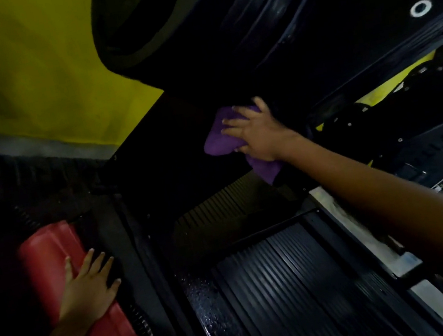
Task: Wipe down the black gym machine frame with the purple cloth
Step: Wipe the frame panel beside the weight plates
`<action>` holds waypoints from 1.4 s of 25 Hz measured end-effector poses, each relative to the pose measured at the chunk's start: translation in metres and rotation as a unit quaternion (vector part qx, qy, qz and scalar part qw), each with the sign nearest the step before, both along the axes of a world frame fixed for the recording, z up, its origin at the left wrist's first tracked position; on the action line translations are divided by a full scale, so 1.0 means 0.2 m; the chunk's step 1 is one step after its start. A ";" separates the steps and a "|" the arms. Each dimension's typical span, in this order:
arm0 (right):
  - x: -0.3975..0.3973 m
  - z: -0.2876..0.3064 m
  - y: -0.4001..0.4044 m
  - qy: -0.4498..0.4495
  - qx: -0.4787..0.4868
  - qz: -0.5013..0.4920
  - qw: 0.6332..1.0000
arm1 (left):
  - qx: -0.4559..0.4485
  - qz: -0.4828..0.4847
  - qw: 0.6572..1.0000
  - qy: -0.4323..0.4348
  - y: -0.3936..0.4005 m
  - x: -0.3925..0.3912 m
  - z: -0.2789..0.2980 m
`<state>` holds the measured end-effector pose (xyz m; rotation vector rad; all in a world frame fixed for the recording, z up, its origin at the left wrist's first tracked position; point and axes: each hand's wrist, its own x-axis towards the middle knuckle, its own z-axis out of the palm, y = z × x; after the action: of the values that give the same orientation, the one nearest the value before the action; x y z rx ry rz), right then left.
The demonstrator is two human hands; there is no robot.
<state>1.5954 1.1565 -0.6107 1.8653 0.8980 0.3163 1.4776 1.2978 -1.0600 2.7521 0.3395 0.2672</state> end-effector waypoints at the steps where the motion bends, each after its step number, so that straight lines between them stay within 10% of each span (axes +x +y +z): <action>1: 0.01 0.02 -0.01 -0.009 0.016 0.002 1.000 | -0.004 -0.001 1.000 0.015 0.00 0.00 0.02; 14: 0.03 -0.23 0.07 -0.096 0.043 -0.031 0.994 | -0.011 0.000 1.000 -0.018 -0.01 -0.03 0.07; 23: 0.12 -0.50 0.14 0.017 -0.129 0.001 0.991 | -0.031 0.020 0.996 -0.076 -0.02 -0.02 0.05; 28: 0.11 -0.47 0.13 -0.060 -0.015 -0.013 0.998 | -0.049 0.031 0.993 -0.104 -0.03 -0.02 0.04; 35: 0.21 -0.93 0.24 0.010 -0.173 0.009 0.985 | -0.061 0.050 0.985 -0.156 -0.02 -0.03 0.02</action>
<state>1.6364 1.2052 -0.7966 1.5422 0.9191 0.1411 1.4721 1.2935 -1.0555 2.5232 0.3950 0.6722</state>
